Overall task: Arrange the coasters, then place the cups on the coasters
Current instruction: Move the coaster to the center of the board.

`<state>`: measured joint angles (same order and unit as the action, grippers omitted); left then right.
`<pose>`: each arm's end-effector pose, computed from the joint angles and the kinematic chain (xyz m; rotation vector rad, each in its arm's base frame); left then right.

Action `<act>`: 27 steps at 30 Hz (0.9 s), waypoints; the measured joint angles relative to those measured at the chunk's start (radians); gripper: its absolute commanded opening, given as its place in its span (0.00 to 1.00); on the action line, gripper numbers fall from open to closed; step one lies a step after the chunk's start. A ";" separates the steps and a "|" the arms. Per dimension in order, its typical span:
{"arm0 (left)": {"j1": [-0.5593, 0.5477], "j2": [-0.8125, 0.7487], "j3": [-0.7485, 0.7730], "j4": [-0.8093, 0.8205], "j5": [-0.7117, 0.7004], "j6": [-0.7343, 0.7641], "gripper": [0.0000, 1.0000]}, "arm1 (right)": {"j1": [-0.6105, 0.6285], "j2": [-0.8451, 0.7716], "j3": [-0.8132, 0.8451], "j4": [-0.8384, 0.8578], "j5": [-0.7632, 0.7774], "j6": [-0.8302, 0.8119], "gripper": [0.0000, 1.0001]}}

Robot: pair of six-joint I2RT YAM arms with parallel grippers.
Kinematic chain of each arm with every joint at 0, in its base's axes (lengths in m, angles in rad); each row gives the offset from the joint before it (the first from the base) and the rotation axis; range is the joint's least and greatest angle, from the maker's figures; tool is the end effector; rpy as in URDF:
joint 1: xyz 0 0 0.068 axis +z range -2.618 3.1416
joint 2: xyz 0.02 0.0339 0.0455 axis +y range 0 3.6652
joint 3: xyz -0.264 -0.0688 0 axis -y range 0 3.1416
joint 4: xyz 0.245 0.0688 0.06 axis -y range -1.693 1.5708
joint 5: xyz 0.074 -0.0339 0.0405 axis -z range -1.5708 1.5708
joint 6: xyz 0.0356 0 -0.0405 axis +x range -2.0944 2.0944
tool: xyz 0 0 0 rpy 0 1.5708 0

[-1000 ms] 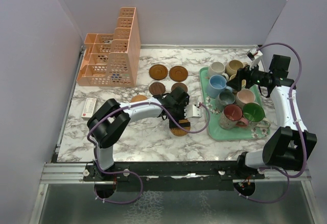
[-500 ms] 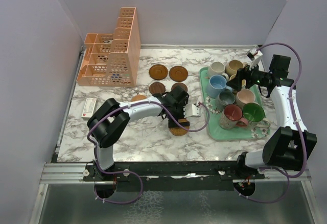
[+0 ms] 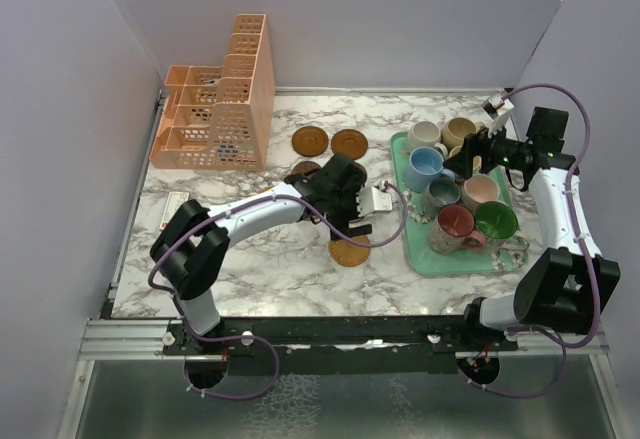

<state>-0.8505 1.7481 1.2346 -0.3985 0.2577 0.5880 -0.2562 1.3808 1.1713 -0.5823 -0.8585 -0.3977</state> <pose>0.2411 -0.2884 0.2195 1.7223 1.7993 -0.4310 0.2879 -0.0476 0.3113 -0.5367 2.0464 0.6272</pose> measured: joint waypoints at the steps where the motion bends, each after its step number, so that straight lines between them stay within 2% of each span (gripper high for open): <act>1: 0.011 -0.015 -0.001 0.000 0.000 -0.002 0.98 | 0.000 0.000 0.000 0.000 0.000 0.000 0.82; 4: 0.065 -0.061 -0.010 0.000 0.000 -0.008 0.98 | 0.000 0.000 0.000 0.000 0.000 0.000 0.82; 17: 0.443 -0.252 -0.151 -0.047 -0.004 -0.044 0.98 | 0.000 0.000 0.000 0.000 -0.007 0.000 0.82; 20: 0.481 -0.254 -0.180 -0.053 -0.013 -0.038 0.96 | 0.000 0.000 0.000 0.000 -0.012 0.000 0.82; 27: 0.486 -0.198 -0.194 -0.024 -0.068 0.007 0.88 | 0.000 0.000 0.000 0.000 -0.019 0.000 0.82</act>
<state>-0.3645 1.5501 1.0405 -0.4221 0.1902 0.5953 -0.2562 1.3804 1.1713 -0.5823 -0.8776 -0.3977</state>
